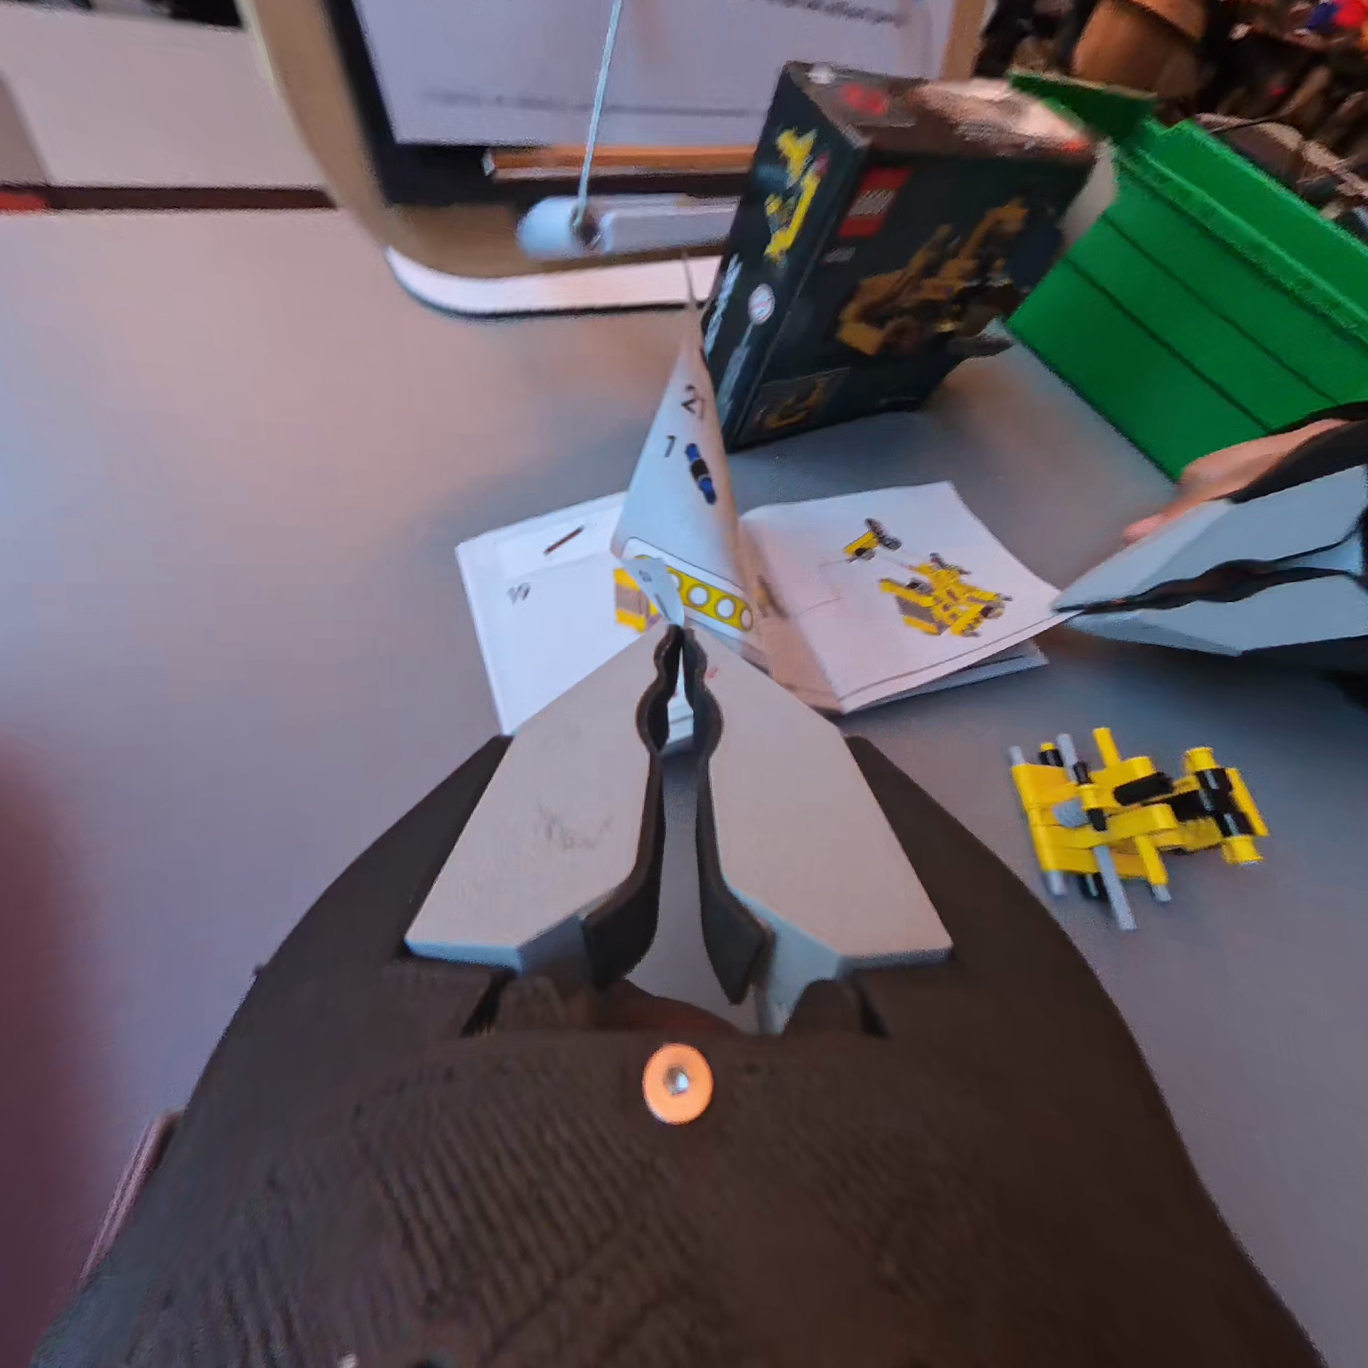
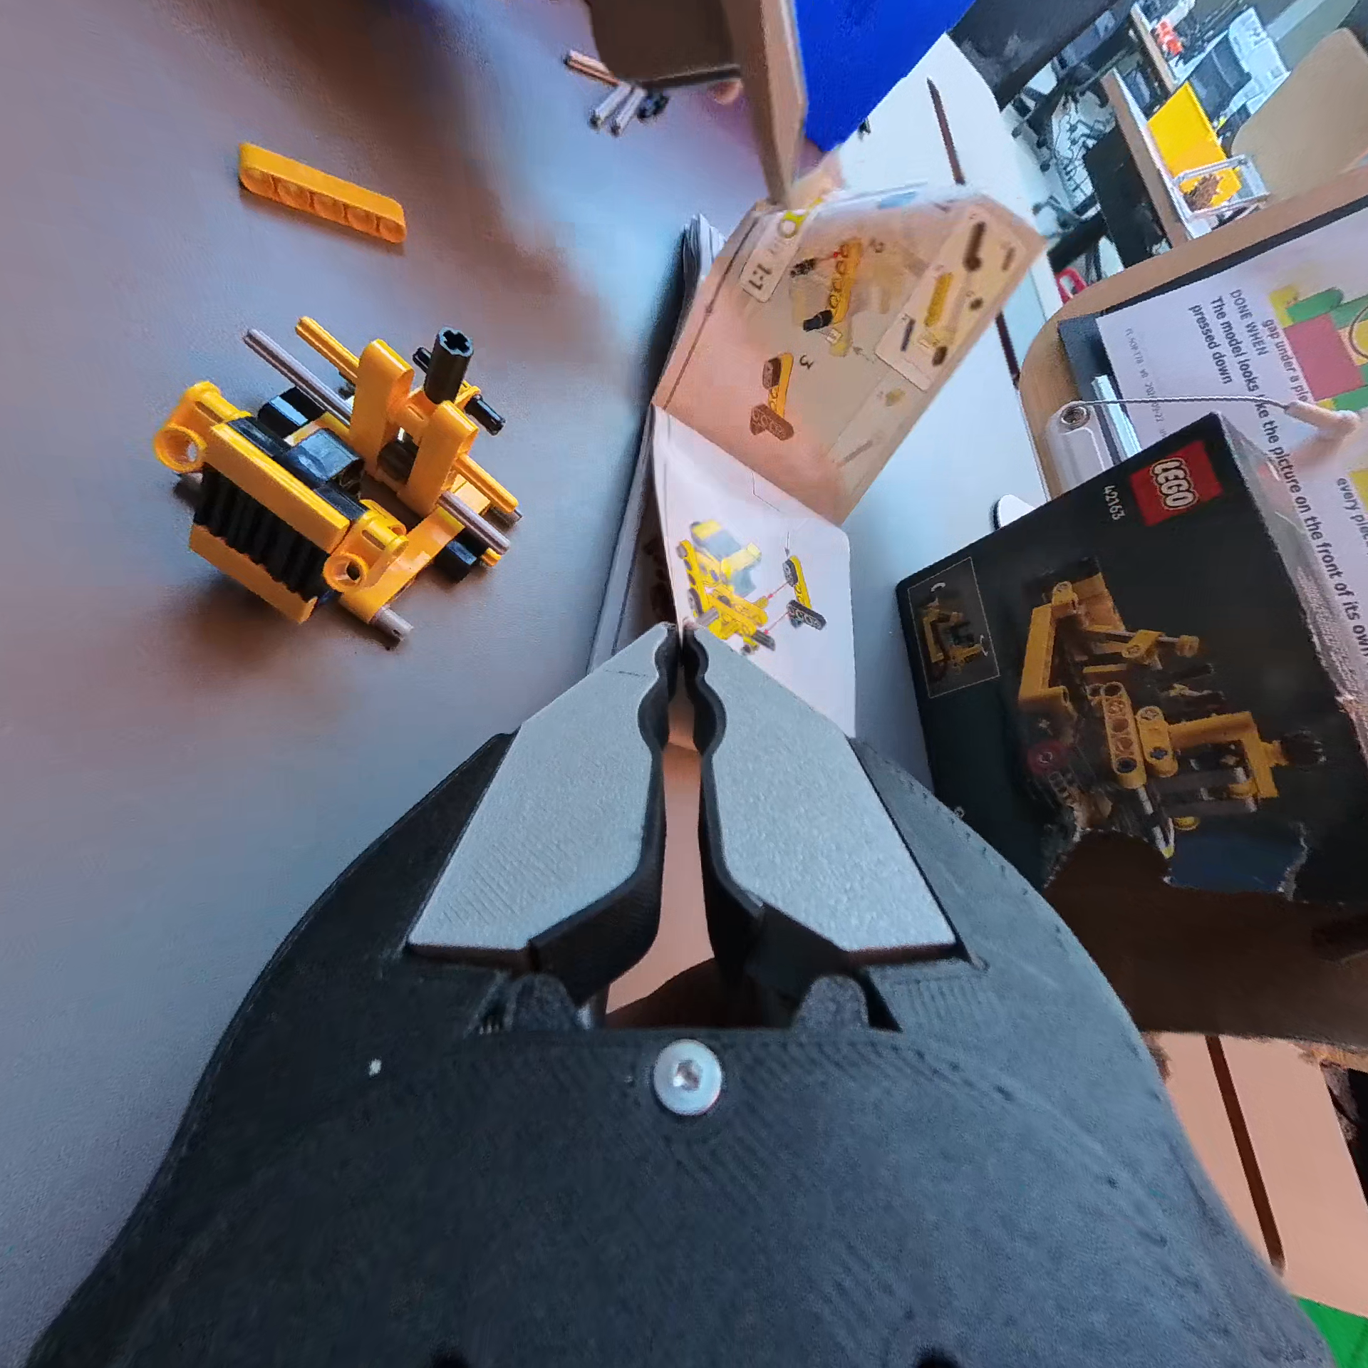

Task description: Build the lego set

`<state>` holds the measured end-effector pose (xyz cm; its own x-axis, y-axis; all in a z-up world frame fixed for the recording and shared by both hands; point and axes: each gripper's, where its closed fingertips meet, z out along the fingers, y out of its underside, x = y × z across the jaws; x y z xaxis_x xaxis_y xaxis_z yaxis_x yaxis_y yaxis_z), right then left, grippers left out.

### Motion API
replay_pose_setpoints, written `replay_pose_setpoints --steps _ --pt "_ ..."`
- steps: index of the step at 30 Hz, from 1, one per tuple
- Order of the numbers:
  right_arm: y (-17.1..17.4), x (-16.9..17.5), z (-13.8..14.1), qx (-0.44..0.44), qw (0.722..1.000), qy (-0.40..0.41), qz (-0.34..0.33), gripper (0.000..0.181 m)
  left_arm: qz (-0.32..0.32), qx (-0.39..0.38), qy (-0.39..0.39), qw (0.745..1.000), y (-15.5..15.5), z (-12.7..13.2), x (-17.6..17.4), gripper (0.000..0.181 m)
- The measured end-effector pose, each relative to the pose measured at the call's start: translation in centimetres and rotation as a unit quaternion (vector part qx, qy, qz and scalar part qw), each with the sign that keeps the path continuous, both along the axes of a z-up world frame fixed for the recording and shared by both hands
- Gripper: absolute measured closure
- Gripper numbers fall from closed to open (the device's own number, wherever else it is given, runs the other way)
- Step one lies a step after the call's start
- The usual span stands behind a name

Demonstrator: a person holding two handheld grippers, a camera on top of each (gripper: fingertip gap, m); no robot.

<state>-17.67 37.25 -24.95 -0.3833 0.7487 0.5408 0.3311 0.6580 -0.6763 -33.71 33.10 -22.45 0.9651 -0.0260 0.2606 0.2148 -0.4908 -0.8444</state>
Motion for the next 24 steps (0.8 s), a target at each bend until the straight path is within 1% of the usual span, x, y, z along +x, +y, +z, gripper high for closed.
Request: replay_pose_setpoints --steps 3,7,9,11,13,15,17,20,22,23,24 --pt "0.5 0.3 -0.3 -0.001 1.0 -0.005 -0.005 0.181 0.028 -0.029 0.024 0.999 -1.6 -1.5 -0.7 0.181" --pt "1.2 0.6 -0.6 -0.009 1.0 -0.013 -0.013 0.181 0.044 -0.058 0.045 0.996 -3.5 -2.9 -0.6 0.18" --pt "1.6 0.6 -0.8 -0.009 1.0 -0.016 -0.019 0.181 0.05 -0.061 0.058 0.995 -4.2 -2.9 -0.7 0.178" --pt "1.8 0.7 -0.8 -0.007 1.0 -0.016 -0.023 0.181 0.055 -0.063 0.074 0.994 -4.8 -2.5 -0.9 0.169" --pt "1.9 0.7 -0.5 -0.012 1.0 -0.013 -0.024 0.181 0.063 -0.05 0.11 0.991 -5.3 -1.2 -1.3 0.169" --pt "2.2 0.9 -0.3 -0.015 0.999 -0.012 -0.027 0.181 0.052 -0.039 0.144 0.987 -5.5 0.3 -1.0 0.169" --pt "2.8 1.1 -0.2 -0.018 0.999 -0.015 -0.037 0.181 0.033 -0.024 0.16 0.986 -5.3 1.9 -0.3 0.168" --pt "3.5 1.4 -0.4 -0.022 0.999 -0.019 -0.046 0.181 -0.028 0.006 0.159 0.987 -4.1 3.7 1.9 0.169" --pt "3.7 1.5 -0.3 -0.023 0.998 -0.018 -0.05 0.18 -0.072 0.006 0.161 0.984 -2.7 3.7 3.3 0.168" --pt "3.8 1.5 -0.1 -0.024 0.998 -0.013 -0.051 0.179 -0.081 -0.012 0.176 0.981 -2.0 2.9 3.1 0.168" --pt "3.8 1.5 0.1 -0.027 0.998 -0.006 -0.051 0.179 -0.072 -0.039 0.196 0.977 -1.2 1.7 2.2 0.169"
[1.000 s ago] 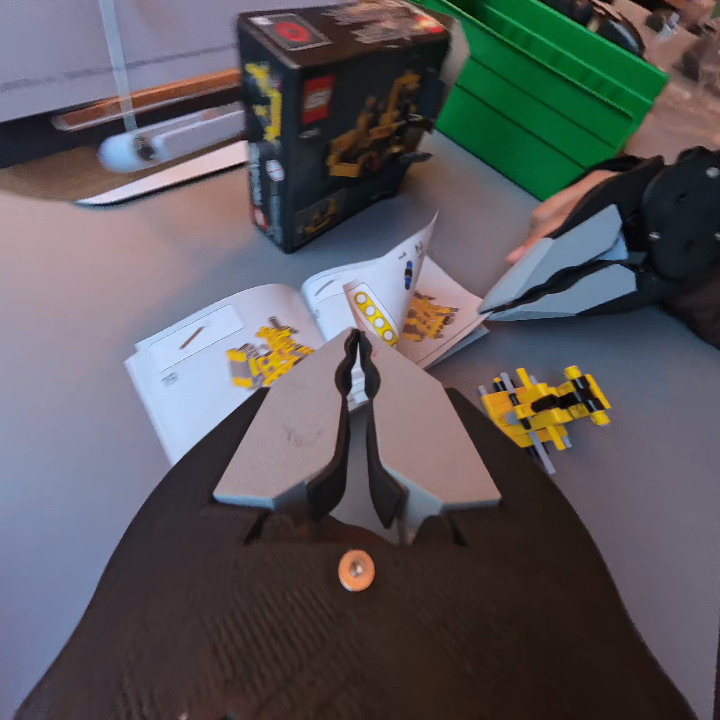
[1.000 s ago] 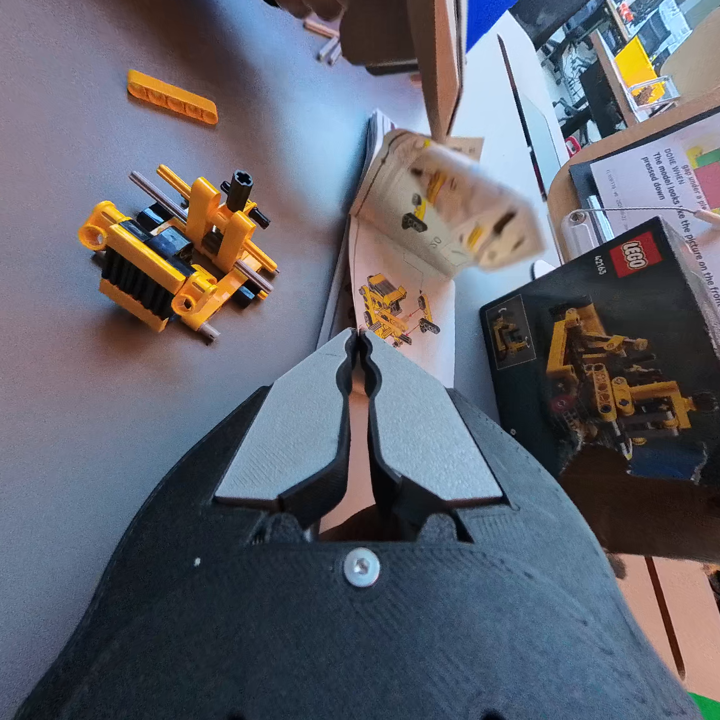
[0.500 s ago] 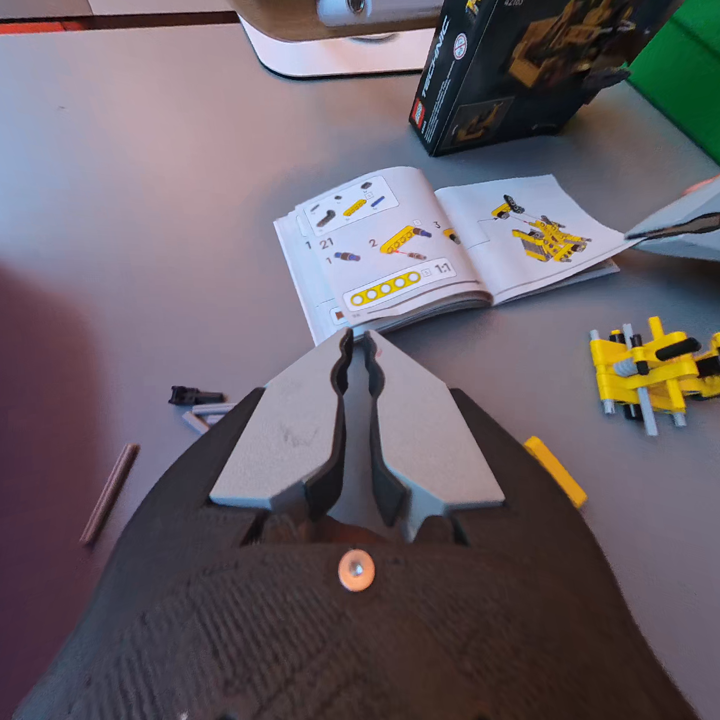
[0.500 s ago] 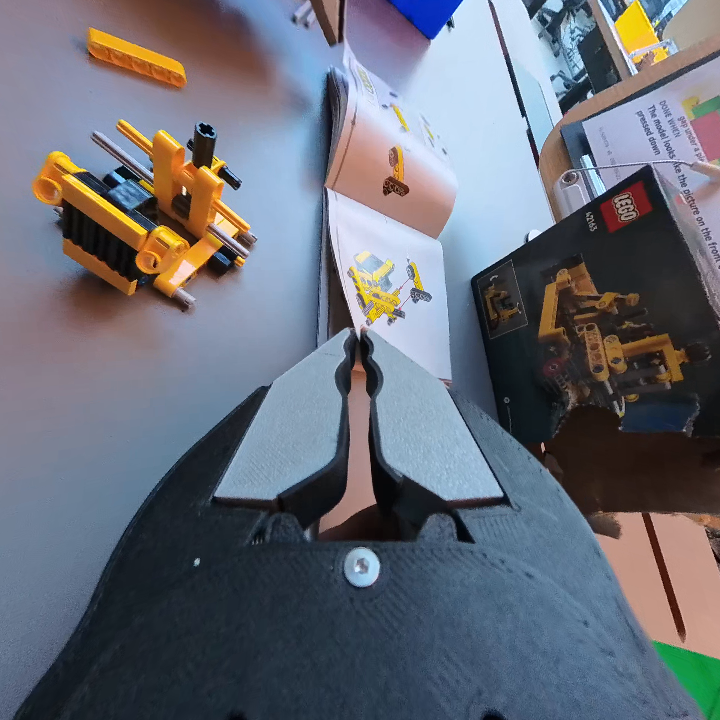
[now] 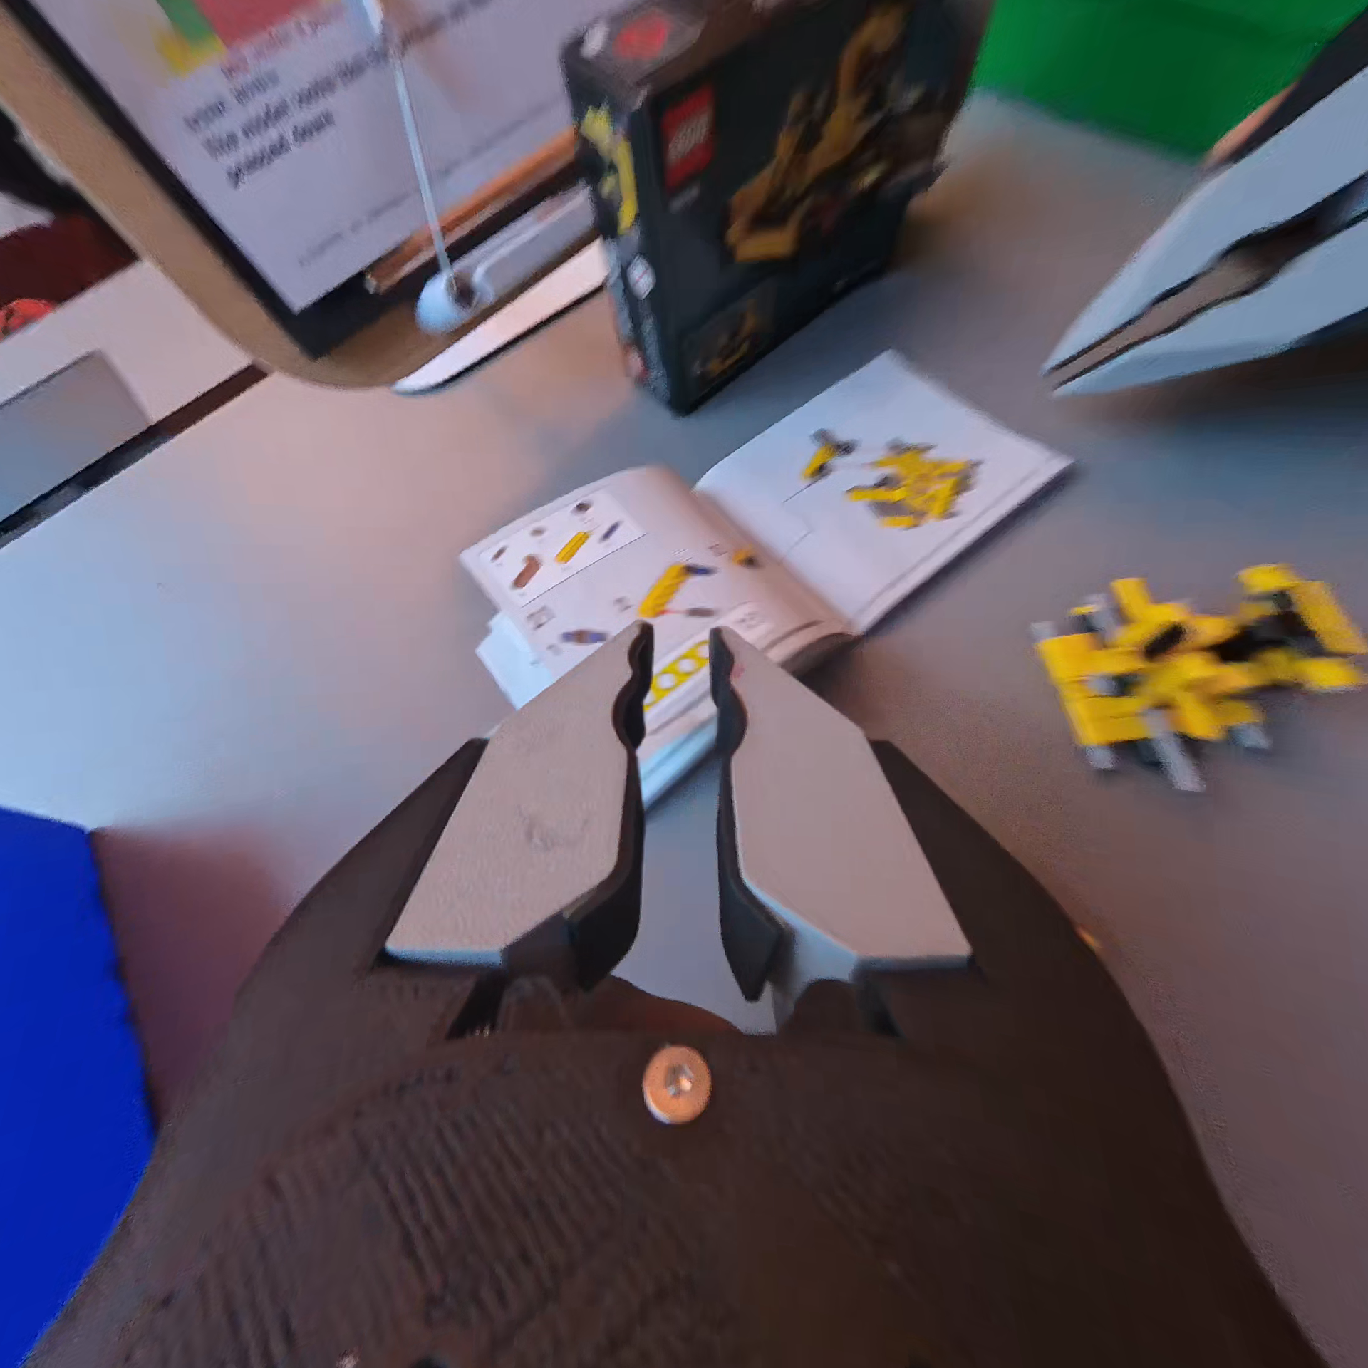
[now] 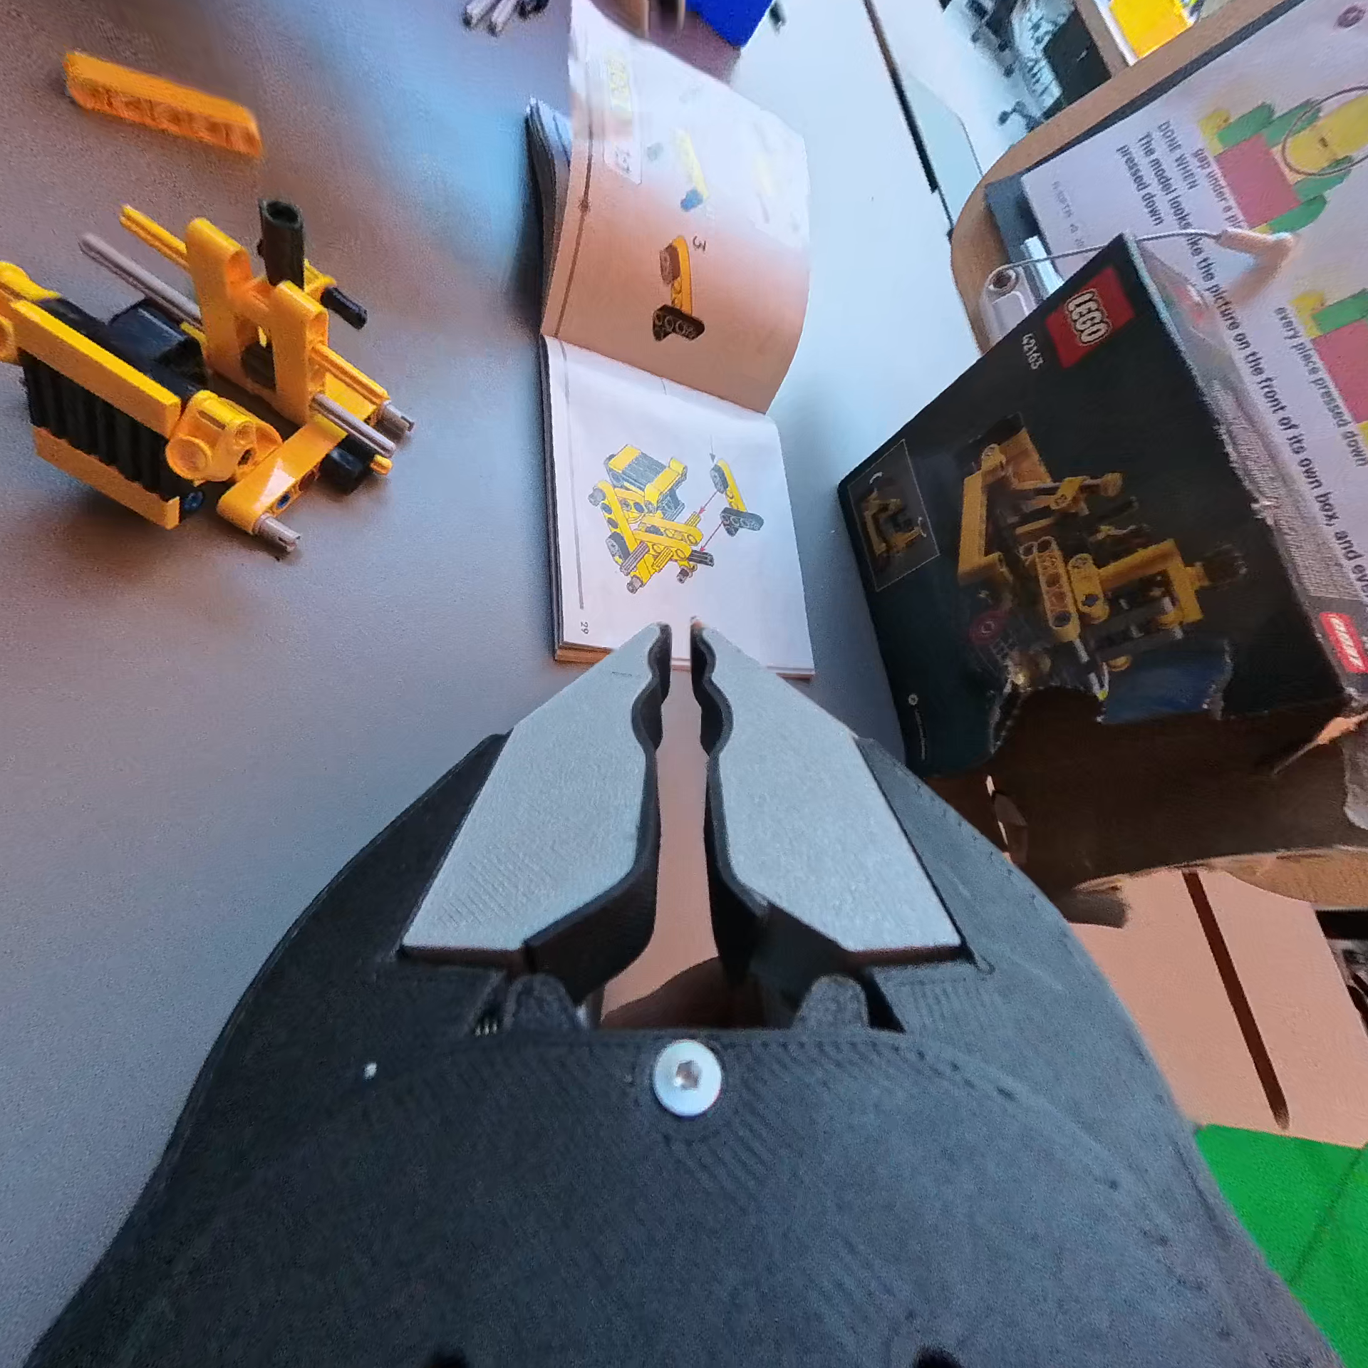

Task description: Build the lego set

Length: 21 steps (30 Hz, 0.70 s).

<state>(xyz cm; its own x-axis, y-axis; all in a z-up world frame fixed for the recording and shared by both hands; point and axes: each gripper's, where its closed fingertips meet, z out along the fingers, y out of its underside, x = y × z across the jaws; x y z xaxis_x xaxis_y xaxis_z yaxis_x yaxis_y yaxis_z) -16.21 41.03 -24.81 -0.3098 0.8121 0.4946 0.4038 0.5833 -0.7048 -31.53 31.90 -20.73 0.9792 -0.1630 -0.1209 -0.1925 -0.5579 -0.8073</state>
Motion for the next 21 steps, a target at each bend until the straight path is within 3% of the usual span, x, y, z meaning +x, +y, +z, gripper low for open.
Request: replay_pose_setpoints --steps 3,8,14,21 --pt "-0.2 -0.2 0.5 -0.017 1.0 0.016 -0.001 0.179 0.008 -0.068 0.013 0.998 1.2 -3.8 -1.7 0.178" --pt "-0.6 -0.9 1.0 -0.018 0.999 0.029 -0.008 0.179 -0.013 -0.118 0.078 0.99 -0.8 -6.9 -2.9 0.181" --pt "0.2 -2.1 2.7 -0.044 0.994 0.078 -0.056 0.181 -0.012 -0.096 0.046 0.994 -0.9 -6.9 -3.2 0.181" --pt "2.7 -2.4 1.0 -0.033 0.991 0.057 -0.119 0.181 -0.01 -0.09 0.04 0.995 -0.8 -6.8 -3.4 0.179"
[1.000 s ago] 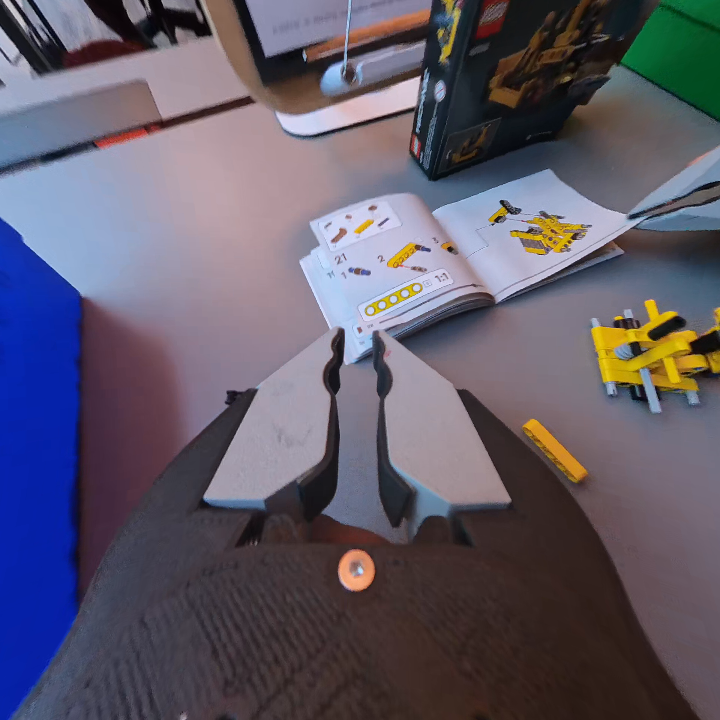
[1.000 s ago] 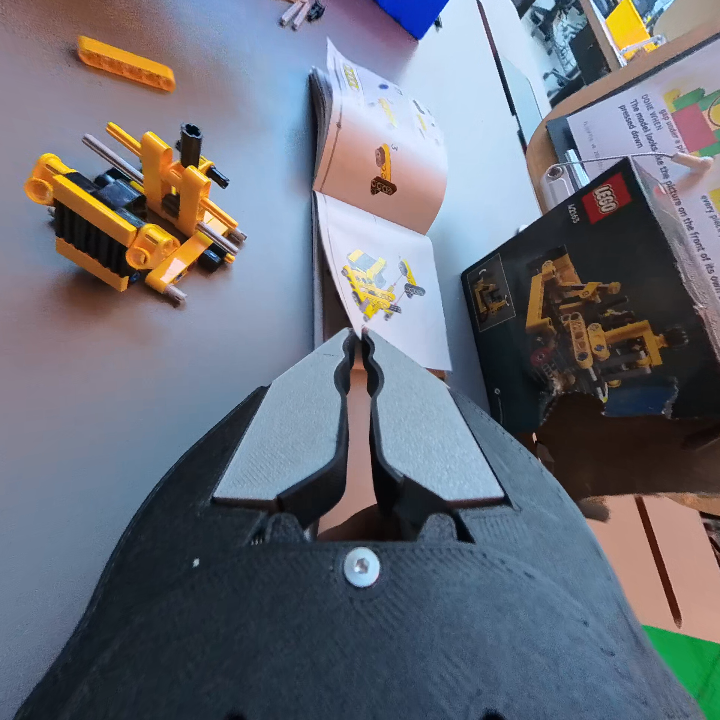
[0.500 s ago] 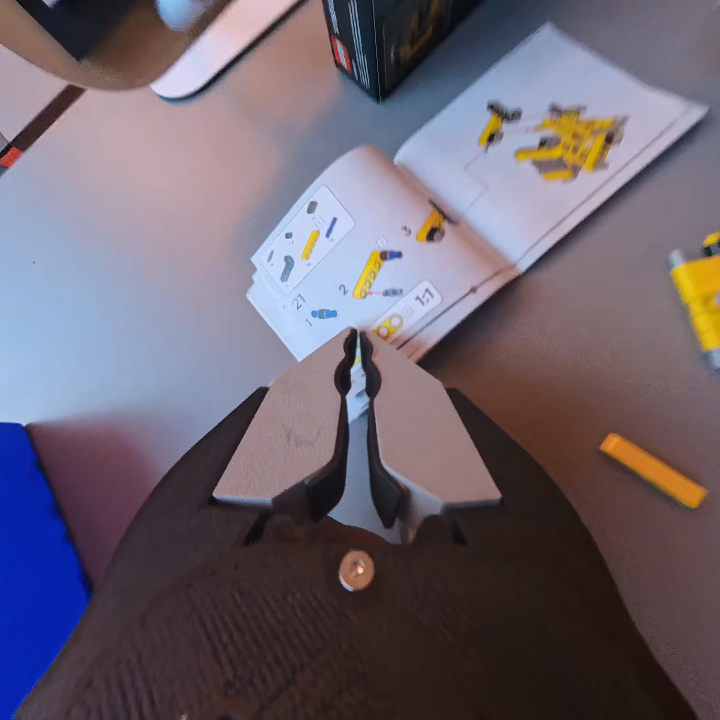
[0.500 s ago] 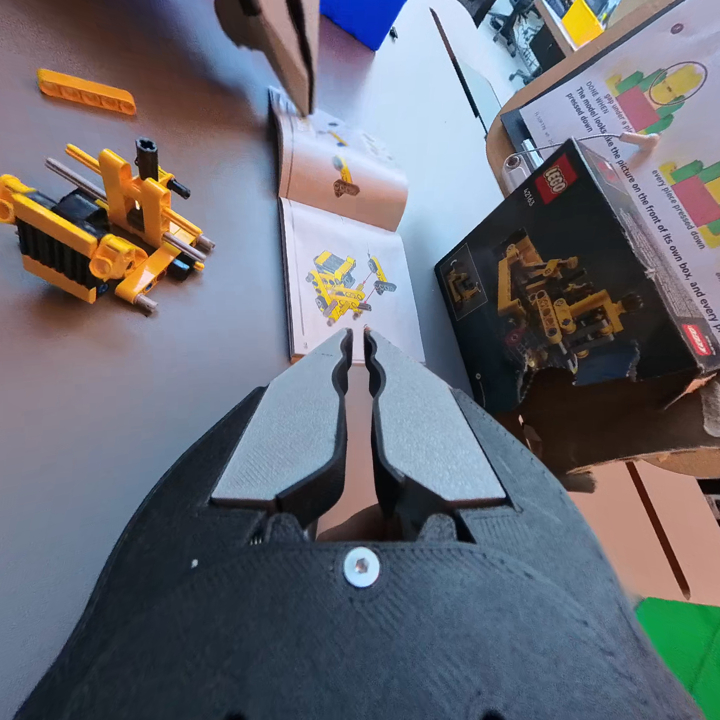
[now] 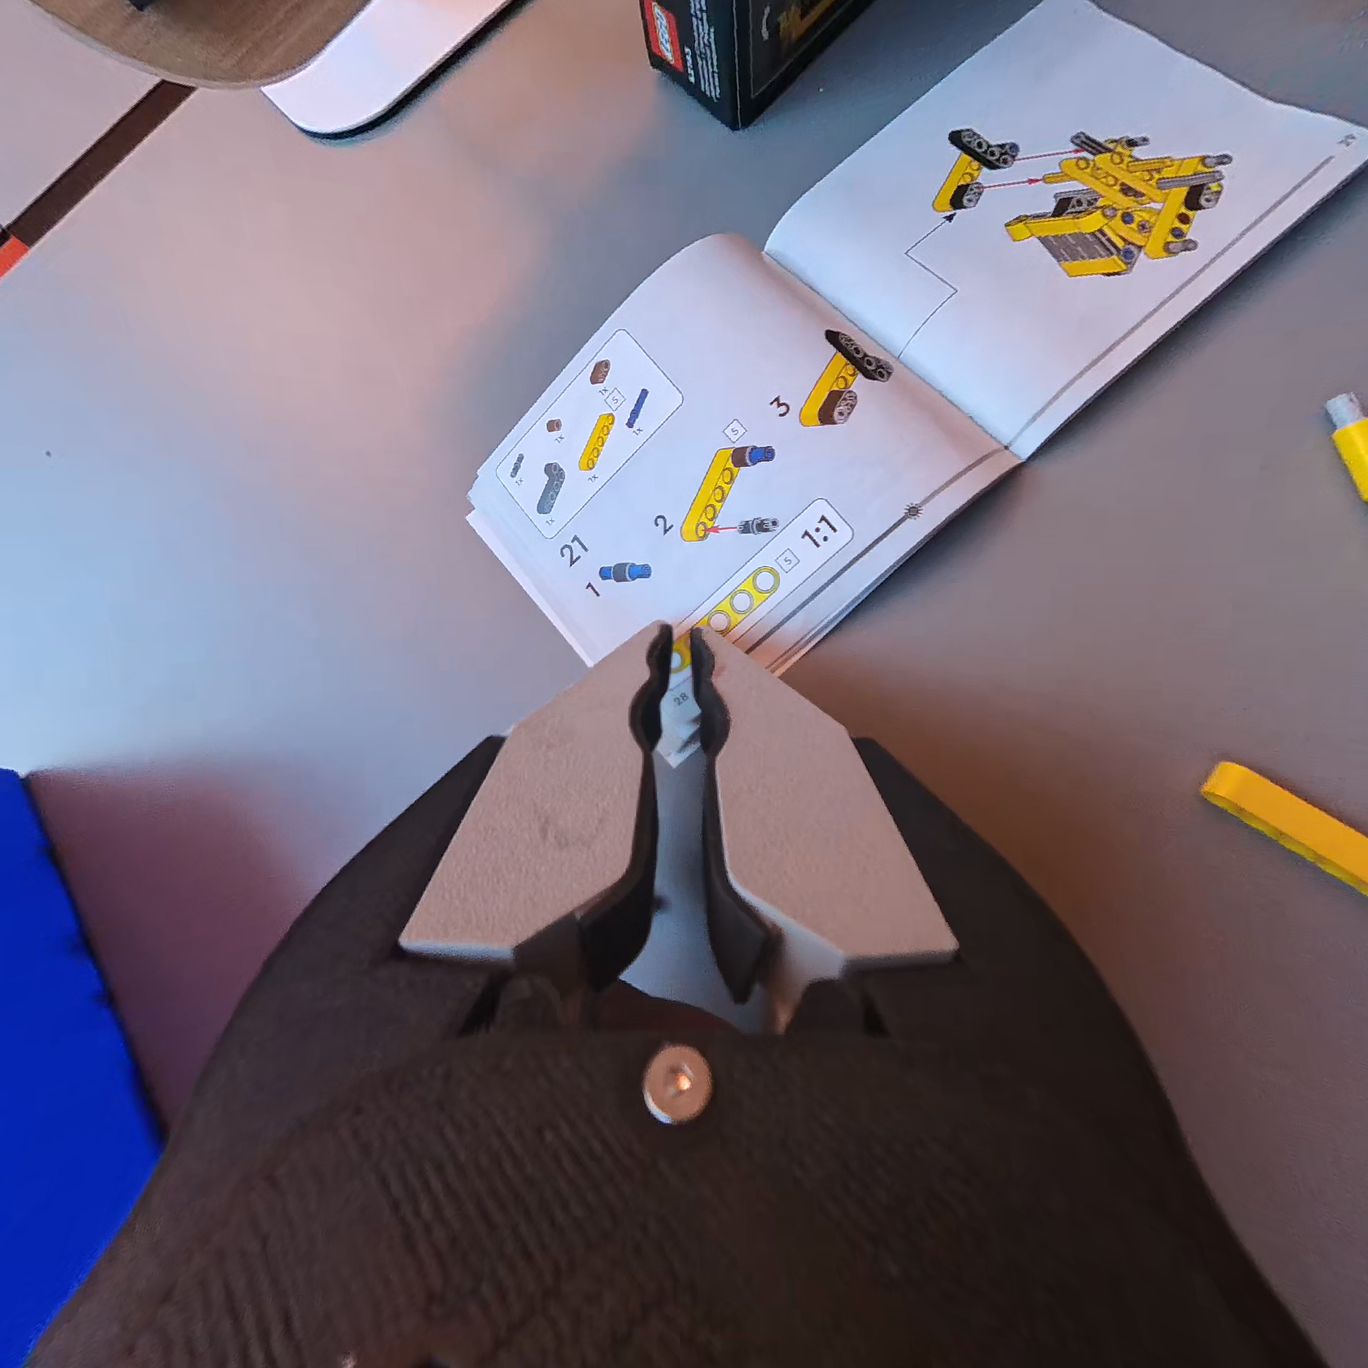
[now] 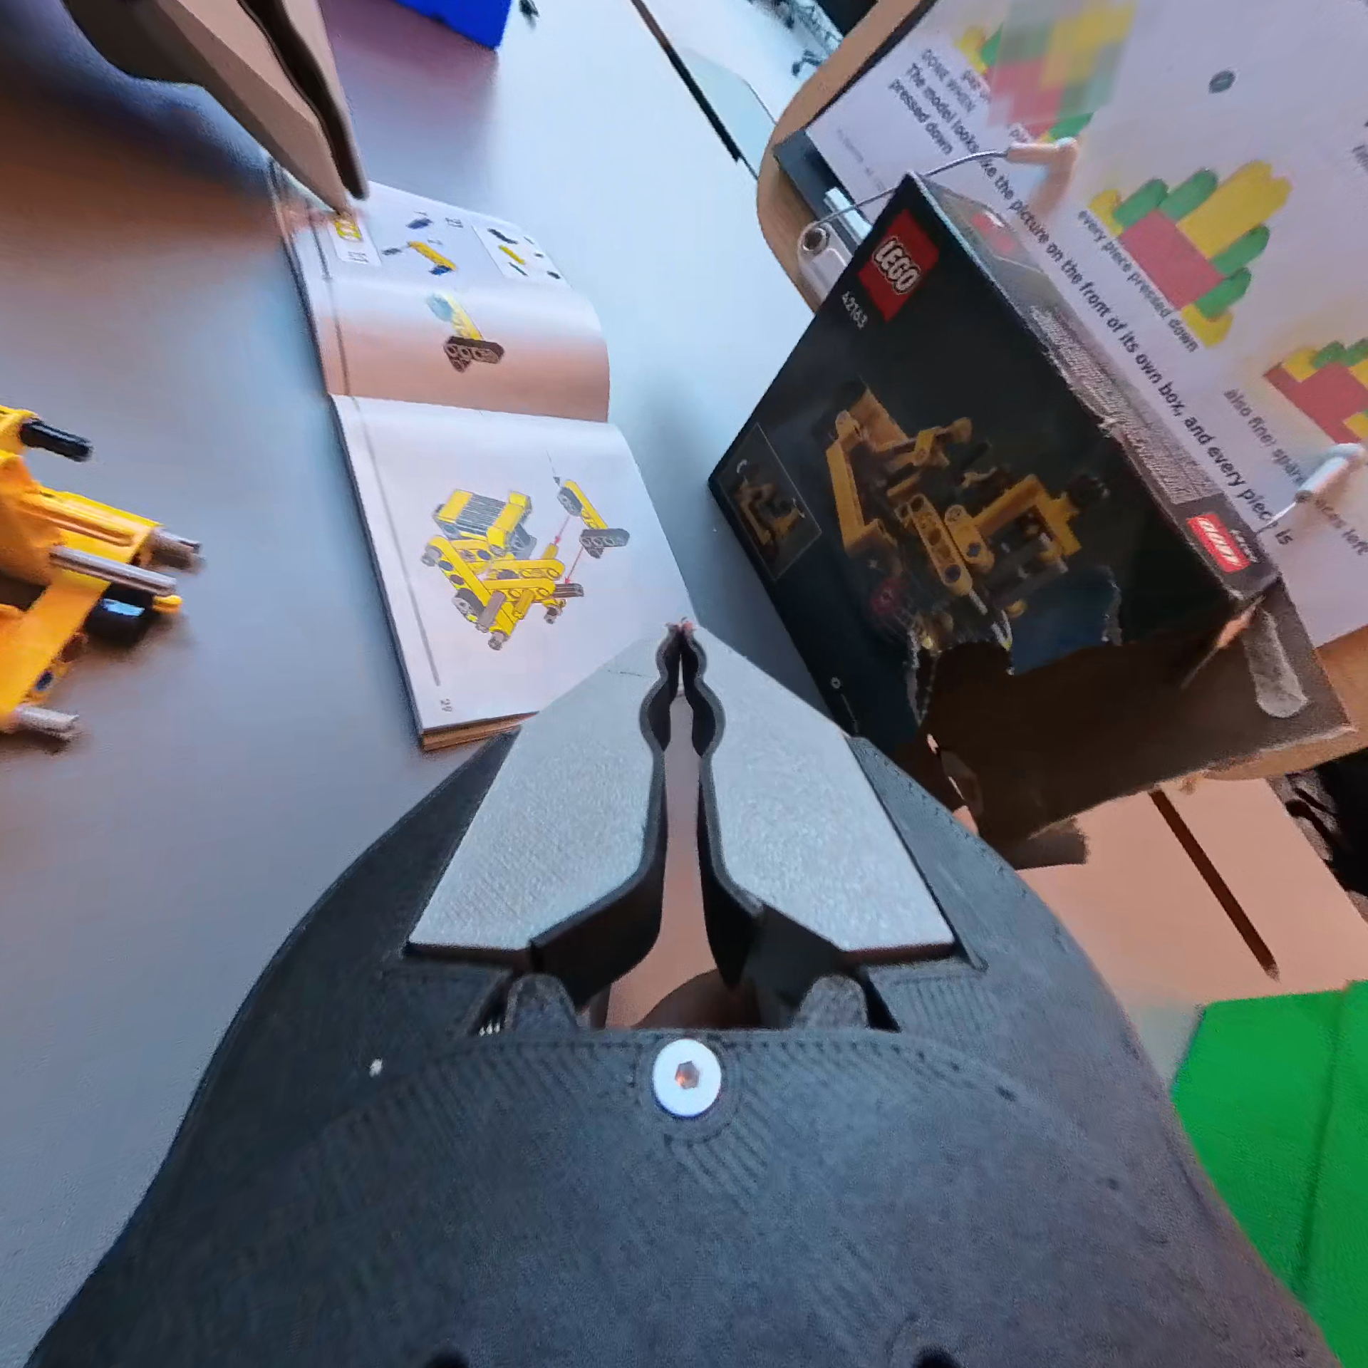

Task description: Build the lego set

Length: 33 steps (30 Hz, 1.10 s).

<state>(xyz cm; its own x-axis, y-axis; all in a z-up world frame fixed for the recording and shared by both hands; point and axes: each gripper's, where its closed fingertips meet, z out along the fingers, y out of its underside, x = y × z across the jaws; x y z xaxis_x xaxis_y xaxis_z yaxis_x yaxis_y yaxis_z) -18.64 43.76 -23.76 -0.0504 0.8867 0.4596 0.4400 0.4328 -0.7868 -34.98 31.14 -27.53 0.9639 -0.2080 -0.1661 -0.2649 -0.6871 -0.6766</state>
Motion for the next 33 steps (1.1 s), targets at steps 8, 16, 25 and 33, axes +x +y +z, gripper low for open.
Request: replay_pose_setpoints --steps 8,16,25,33 --pt "0.5 0.1 0.7 0.008 0.999 0.021 -0.026 0.181 0.003 0.007 -0.042 0.999 0.2 0.6 0.3 0.178" --pt "-0.4 0.0 2.1 0.05 0.998 0.04 -0.017 0.181 0.006 0.04 -0.049 0.998 -0.1 2.6 -0.1 0.177" --pt "-6.6 -5.2 1.2 -0.023 0.995 -0.036 0.091 0.181 -0.028 0.047 -0.062 0.997 0.6 2.3 2.1 0.181" --pt "-8.8 -10.0 -1.1 -0.065 0.978 -0.136 0.141 0.181 -0.029 -0.008 -0.02 0.999 -0.2 -0.1 1.8 0.181"
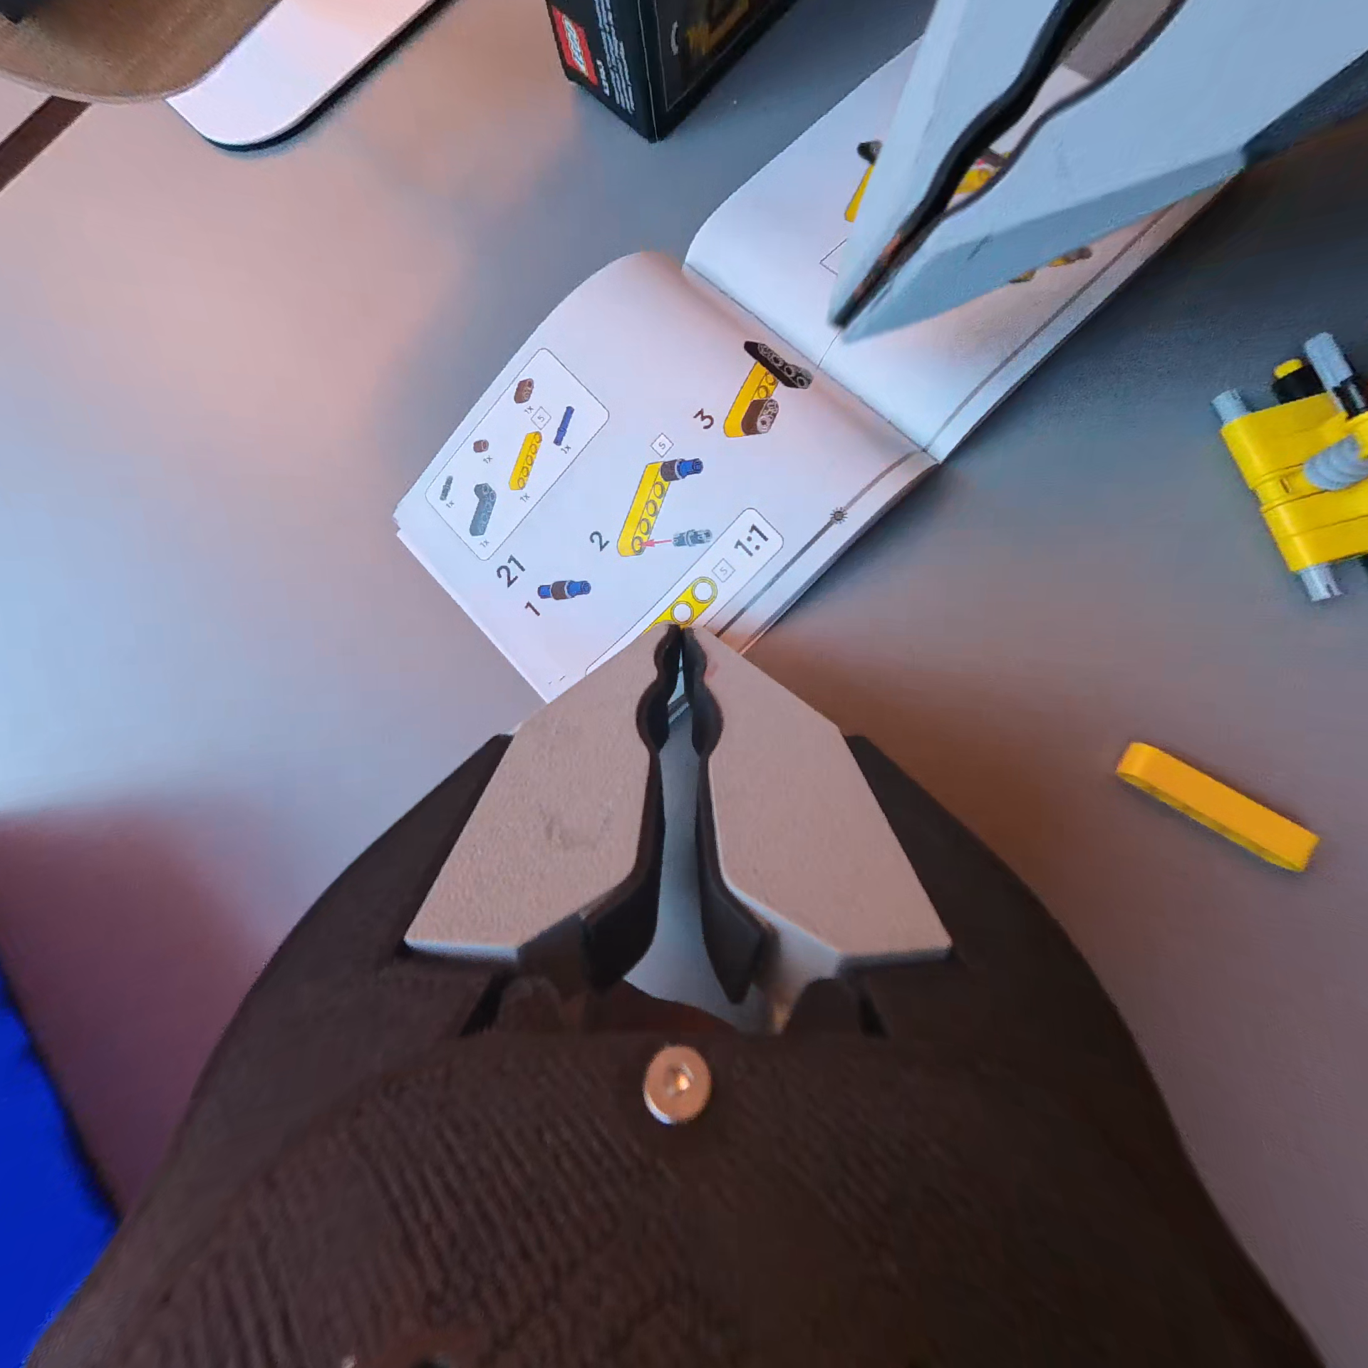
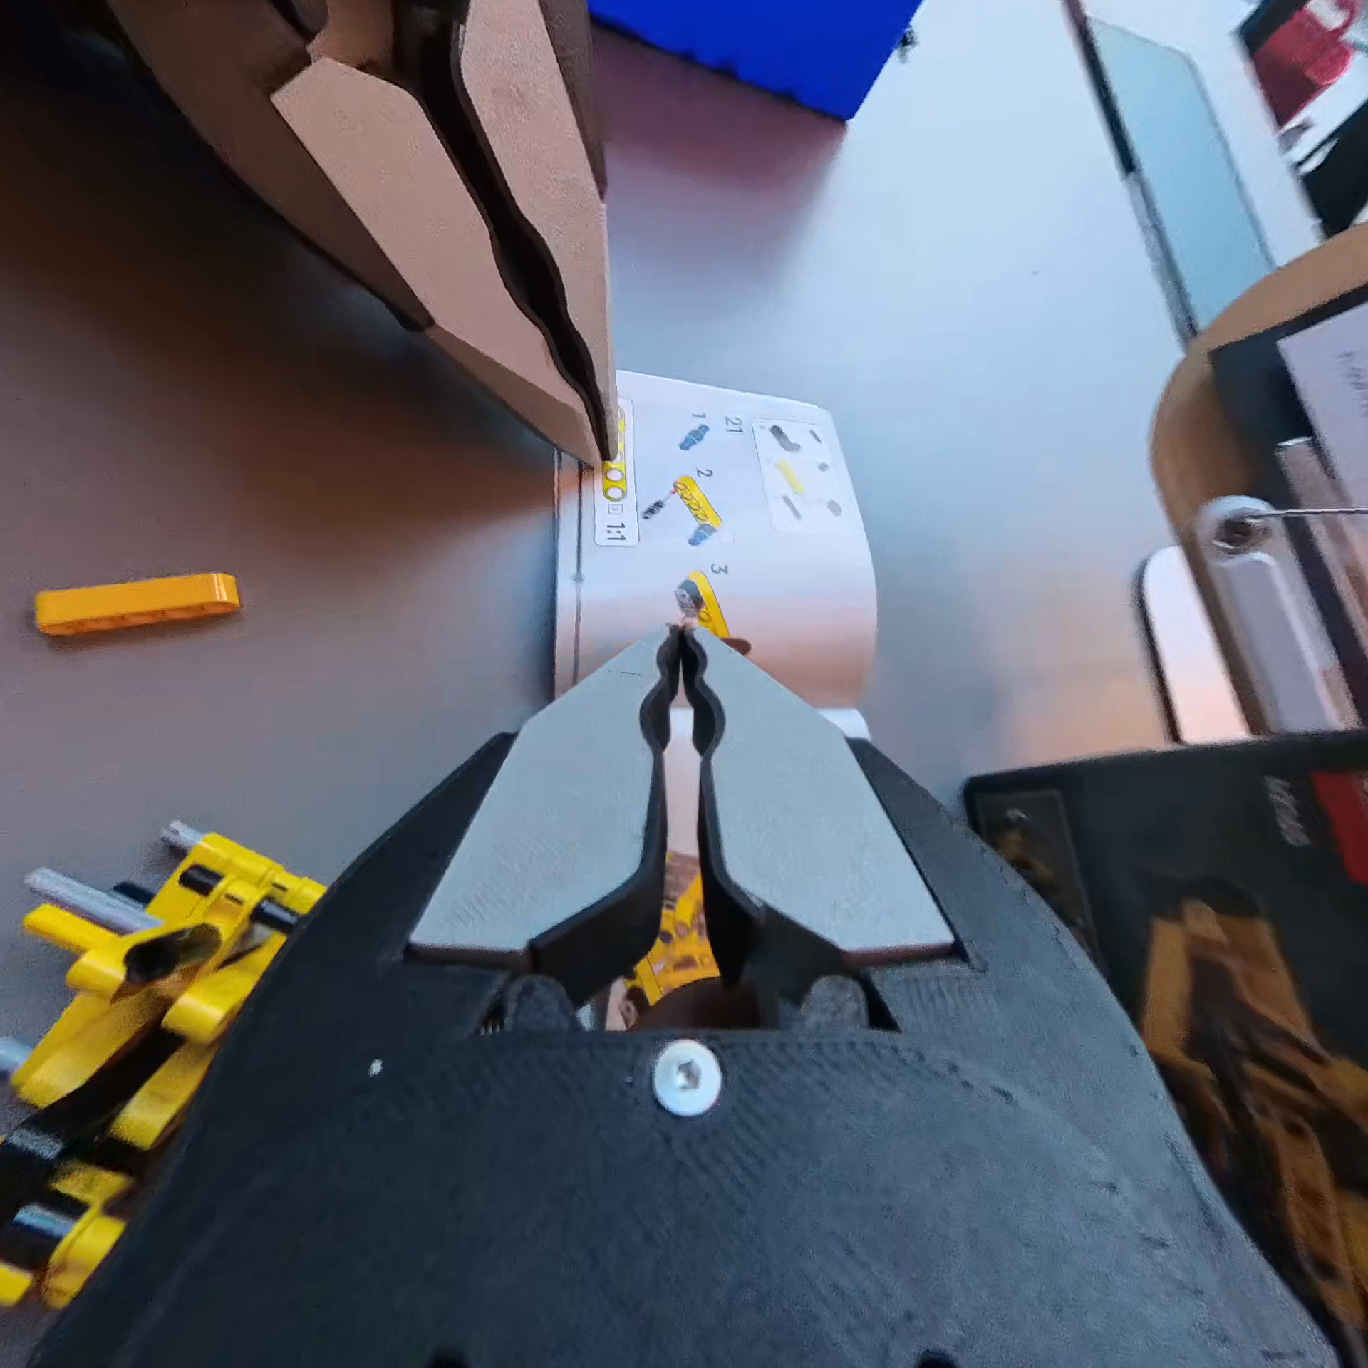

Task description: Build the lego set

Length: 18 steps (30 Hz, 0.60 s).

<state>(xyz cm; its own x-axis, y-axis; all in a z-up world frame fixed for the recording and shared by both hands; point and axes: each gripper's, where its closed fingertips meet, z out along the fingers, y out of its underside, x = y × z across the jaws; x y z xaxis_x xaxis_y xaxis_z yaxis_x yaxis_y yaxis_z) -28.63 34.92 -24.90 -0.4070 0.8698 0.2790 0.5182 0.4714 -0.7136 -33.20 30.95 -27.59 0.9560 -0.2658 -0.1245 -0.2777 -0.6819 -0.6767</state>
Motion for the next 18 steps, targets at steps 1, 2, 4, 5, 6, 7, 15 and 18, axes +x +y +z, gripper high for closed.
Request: replay_pose_setpoints --steps 1,2,4,5,6,7,15,18 --pt "-0.3 -0.2 -0.5 -0.014 1.0 -0.012 0.006 0.181 0.0 0.0 -0.002 1.0 0.0 0.0 0.0 0.181" --pt "-0.4 -0.3 -1.1 -0.025 0.999 -0.028 0.01 0.181 -0.002 -0.001 -0.003 1.0 -0.1 0.0 0.0 0.181" --pt "-0.6 -0.4 -1.8 -0.042 0.998 -0.044 0.017 0.181 -0.001 -0.006 -0.006 1.0 -0.2 0.0 -0.1 0.181" --pt "-0.7 -0.4 -2.1 -0.048 0.997 -0.052 0.021 0.181 0.001 -0.004 -0.002 1.0 -0.2 0.2 -0.3 0.181" --pt "-0.7 -0.3 -2.3 -0.053 0.997 -0.058 0.023 0.181 0.004 0.008 -0.002 1.0 -0.1 0.6 -0.4 0.181" --pt "-0.8 -0.2 -2.5 -0.056 0.996 -0.06 0.025 0.181 -0.005 0.024 -0.018 1.0 0.1 1.3 0.1 0.181" --pt "-1.9 0.1 -2.8 -0.068 0.994 -0.068 0.047 0.181 -0.047 0.006 -0.025 0.999 0.2 0.2 2.7 0.181" --pt "-1.8 0.2 -2.7 -0.069 0.994 -0.072 0.052 0.181 -0.048 0.007 -0.027 0.998 0.4 0.0 2.9 0.181"
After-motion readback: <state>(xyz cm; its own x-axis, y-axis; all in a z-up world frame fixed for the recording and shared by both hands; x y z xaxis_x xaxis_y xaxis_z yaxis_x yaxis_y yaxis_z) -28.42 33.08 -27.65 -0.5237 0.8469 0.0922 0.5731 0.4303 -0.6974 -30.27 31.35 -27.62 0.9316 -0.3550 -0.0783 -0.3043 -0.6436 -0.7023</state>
